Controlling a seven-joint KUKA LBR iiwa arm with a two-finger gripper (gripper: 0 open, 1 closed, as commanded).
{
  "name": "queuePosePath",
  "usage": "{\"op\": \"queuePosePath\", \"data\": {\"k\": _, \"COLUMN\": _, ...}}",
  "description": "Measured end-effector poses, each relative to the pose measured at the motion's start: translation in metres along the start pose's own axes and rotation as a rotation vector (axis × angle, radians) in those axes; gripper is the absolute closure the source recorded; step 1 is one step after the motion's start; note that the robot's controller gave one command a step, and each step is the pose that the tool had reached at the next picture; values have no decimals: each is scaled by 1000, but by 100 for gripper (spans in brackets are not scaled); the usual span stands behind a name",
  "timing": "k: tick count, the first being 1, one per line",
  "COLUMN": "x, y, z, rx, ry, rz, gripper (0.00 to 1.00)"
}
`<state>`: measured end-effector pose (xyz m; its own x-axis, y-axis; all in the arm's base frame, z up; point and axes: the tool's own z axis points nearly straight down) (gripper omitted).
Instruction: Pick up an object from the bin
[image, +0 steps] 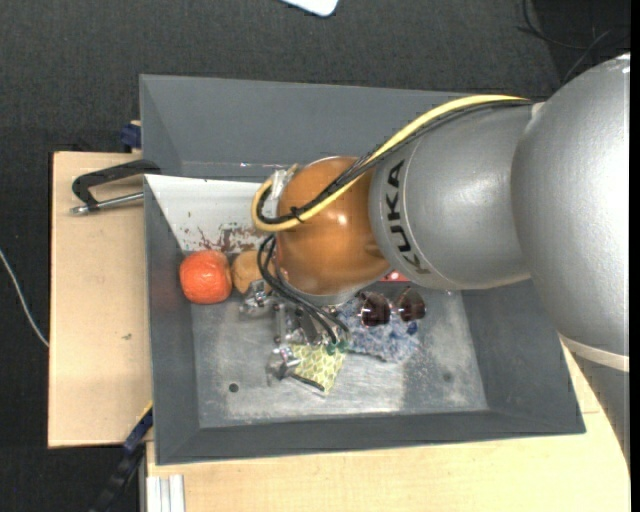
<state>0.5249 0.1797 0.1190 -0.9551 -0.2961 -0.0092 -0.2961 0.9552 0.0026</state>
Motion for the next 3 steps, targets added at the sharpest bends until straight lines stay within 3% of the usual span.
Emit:
{"op": "queuePosePath", "data": {"k": 1, "x": -19, "y": -50, "z": -8, "rx": 0, "ry": -3, "rz": -141, "gripper": 0}}
{"op": "queuePosePath", "data": {"k": 2, "x": 5, "y": -102, "z": -3, "rx": 4, "ry": 9, "rz": -137, "gripper": 0}}
{"op": "queuePosePath", "data": {"k": 3, "x": -23, "y": -116, "z": 27, "rx": 3, "ry": -1, "rz": -315, "gripper": 0}}
